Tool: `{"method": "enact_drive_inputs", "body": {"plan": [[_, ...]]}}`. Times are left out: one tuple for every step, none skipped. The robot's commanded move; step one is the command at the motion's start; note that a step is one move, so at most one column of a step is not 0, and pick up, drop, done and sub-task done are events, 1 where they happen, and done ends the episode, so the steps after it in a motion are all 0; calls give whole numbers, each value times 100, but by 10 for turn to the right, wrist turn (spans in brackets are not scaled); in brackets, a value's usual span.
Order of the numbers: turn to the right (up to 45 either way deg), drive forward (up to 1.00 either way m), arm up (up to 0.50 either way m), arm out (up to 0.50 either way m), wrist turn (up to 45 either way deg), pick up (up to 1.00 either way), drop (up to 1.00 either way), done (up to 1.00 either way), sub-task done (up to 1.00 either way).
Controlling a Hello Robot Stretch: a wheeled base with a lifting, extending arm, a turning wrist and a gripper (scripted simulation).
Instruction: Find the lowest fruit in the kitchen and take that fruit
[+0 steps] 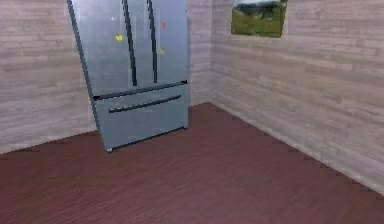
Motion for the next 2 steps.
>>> {"method": "enact_drive_inputs", "body": {"plan": [[30, 0, 0, 0, 0, 0, 0, 0, 0], [0, 5, 0, 0, 0, 0, 0, 0, 0]]}}
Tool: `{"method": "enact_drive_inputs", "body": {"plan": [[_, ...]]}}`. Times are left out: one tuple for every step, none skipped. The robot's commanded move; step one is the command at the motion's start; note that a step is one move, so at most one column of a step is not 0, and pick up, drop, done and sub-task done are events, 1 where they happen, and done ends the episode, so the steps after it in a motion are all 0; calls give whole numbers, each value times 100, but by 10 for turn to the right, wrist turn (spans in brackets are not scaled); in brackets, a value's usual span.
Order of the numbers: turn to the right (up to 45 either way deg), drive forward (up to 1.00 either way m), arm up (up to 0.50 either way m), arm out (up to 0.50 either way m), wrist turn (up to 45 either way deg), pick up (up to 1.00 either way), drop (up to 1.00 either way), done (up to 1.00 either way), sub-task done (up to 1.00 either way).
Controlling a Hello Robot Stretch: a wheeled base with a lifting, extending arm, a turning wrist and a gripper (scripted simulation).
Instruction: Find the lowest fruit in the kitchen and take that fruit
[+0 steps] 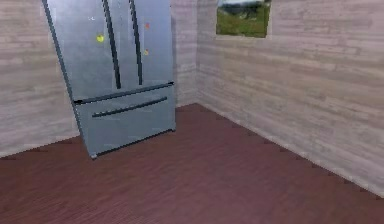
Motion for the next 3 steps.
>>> {"method": "enact_drive_inputs", "body": {"plan": [[-450, 0, 0, 0, 0, 0, 0, 0, 0], [-240, 0, 0, 0, 0, 0, 0, 0, 0], [0, 95, 0, 0, 0, 0, 0, 0, 0]]}}
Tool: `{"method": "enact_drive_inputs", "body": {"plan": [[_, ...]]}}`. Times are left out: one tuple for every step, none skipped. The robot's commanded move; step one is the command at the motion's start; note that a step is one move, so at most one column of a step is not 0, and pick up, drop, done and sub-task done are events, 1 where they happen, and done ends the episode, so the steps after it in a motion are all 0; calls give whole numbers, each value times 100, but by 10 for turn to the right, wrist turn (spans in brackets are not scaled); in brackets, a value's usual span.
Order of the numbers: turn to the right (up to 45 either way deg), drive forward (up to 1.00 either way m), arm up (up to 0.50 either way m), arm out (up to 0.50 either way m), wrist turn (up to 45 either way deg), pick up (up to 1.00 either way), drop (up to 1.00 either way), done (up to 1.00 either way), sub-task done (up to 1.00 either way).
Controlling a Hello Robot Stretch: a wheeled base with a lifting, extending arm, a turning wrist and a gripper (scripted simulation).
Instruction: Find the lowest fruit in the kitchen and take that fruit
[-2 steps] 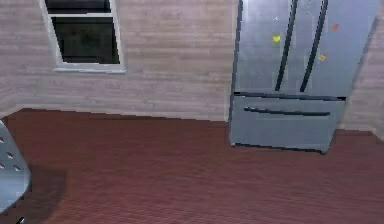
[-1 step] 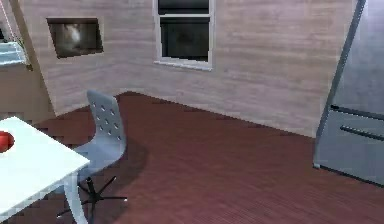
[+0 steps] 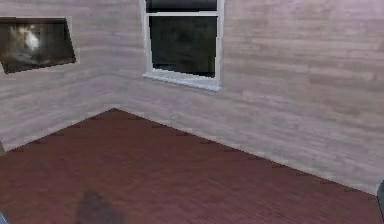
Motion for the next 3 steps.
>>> {"method": "enact_drive_inputs", "body": {"plan": [[-450, 0, 0, 0, 0, 0, 0, 0, 0], [-450, 0, 0, 0, 0, 0, 0, 0, 0], [-450, 0, 0, 0, 0, 0, 0, 0, 0]]}}
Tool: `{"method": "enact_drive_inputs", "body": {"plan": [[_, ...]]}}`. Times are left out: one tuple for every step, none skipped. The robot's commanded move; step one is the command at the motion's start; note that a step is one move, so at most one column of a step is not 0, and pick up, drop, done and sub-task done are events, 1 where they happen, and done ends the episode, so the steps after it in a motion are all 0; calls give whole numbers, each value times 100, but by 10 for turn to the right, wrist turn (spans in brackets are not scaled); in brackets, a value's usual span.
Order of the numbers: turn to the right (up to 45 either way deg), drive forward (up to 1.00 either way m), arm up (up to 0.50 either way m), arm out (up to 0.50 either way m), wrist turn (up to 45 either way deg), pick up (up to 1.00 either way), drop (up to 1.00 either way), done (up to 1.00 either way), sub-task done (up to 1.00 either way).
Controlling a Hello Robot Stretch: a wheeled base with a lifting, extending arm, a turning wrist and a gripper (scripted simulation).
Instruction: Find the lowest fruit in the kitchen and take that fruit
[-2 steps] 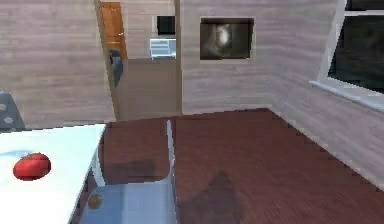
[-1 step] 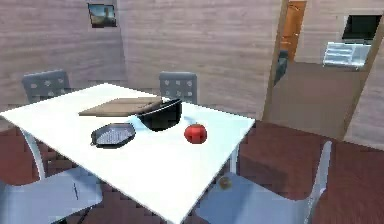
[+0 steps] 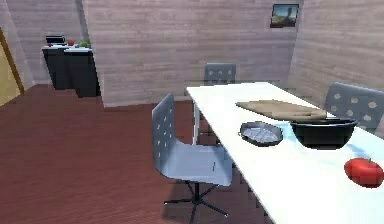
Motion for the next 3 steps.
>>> {"method": "enact_drive_inputs", "body": {"plan": [[-300, 0, 0, 0, 0, 0, 0, 0, 0], [-30, 0, 0, 0, 0, 0, 0, 0, 0], [450, 0, 0, 0, 0, 0, 0, 0, 0]]}}
